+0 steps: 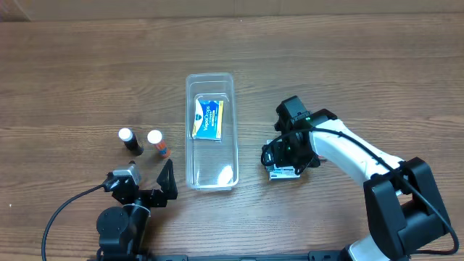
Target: Pack container
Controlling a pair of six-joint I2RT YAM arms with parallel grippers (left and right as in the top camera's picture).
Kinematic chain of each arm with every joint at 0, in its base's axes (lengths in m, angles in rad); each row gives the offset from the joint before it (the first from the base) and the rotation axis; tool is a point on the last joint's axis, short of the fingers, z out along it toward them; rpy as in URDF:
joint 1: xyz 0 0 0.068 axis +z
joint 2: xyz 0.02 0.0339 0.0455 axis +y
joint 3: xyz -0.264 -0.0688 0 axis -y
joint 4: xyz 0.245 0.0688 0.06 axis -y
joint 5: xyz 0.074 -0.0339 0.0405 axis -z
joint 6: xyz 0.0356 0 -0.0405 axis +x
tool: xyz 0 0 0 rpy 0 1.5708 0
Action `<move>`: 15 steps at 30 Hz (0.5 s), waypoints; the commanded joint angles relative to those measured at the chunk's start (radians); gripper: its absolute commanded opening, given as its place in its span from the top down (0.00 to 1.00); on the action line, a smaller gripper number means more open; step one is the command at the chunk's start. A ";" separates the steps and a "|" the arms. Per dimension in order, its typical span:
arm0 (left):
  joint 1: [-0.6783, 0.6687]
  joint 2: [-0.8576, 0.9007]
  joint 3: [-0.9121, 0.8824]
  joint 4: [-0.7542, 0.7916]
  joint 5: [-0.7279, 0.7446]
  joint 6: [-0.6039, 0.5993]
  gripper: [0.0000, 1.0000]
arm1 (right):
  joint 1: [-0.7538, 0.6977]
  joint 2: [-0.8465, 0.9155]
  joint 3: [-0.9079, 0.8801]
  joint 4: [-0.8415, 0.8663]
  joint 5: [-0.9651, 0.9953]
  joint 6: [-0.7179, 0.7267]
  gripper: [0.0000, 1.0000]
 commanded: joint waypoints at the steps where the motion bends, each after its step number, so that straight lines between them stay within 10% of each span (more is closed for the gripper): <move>1: -0.005 -0.010 -0.003 0.001 0.007 -0.009 0.00 | 0.000 -0.011 -0.005 0.021 0.052 0.076 0.10; 15: -0.005 -0.010 -0.003 0.001 0.007 -0.009 0.00 | 0.032 -0.044 0.218 -0.144 0.188 0.147 0.29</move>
